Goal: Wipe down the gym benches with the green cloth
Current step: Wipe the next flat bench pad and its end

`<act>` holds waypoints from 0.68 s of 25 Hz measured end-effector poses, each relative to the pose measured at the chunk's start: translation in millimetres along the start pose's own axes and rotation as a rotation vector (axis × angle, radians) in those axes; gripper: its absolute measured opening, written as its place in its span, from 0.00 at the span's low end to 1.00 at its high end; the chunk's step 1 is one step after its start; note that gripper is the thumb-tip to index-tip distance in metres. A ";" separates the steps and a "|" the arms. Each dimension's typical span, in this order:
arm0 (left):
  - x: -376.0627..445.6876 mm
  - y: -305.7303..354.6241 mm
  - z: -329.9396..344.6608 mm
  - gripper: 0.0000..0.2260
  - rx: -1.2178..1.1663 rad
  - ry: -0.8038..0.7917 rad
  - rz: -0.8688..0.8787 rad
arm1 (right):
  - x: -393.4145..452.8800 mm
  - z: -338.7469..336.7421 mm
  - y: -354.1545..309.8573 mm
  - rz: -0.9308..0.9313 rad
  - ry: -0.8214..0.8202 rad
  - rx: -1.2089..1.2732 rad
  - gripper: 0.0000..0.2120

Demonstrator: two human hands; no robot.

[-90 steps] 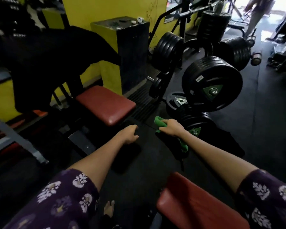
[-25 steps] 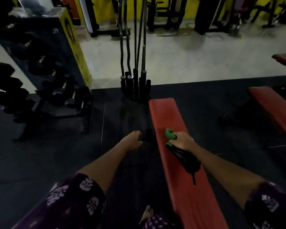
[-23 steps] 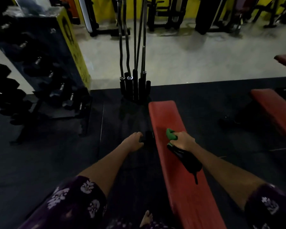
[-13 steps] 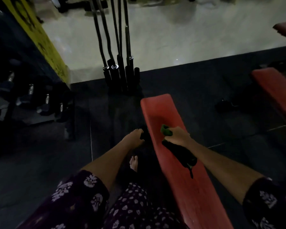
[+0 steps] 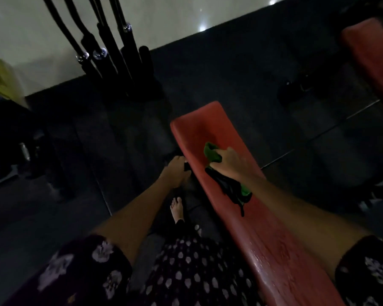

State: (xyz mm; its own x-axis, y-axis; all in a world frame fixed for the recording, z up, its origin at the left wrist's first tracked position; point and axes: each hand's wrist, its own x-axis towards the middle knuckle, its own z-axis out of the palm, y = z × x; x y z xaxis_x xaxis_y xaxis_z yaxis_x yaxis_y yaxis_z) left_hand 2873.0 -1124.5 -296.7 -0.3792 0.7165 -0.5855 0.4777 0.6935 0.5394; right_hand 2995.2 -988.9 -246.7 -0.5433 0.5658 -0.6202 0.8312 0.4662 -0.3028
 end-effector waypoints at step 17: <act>272.7 -44.8 7.4 0.21 0.169 0.564 0.101 | 171.8 133.5 9.0 0.039 0.707 -0.296 0.31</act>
State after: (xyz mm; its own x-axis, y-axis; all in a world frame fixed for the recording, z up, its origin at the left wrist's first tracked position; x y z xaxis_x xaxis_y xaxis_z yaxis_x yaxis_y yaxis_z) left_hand 2754.1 -960.7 -485.1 -0.6658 0.7394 -0.0998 0.6349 0.6318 0.4447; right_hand 2925.1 -978.2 -452.6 -0.5434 0.8393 0.0142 0.8390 0.5436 -0.0221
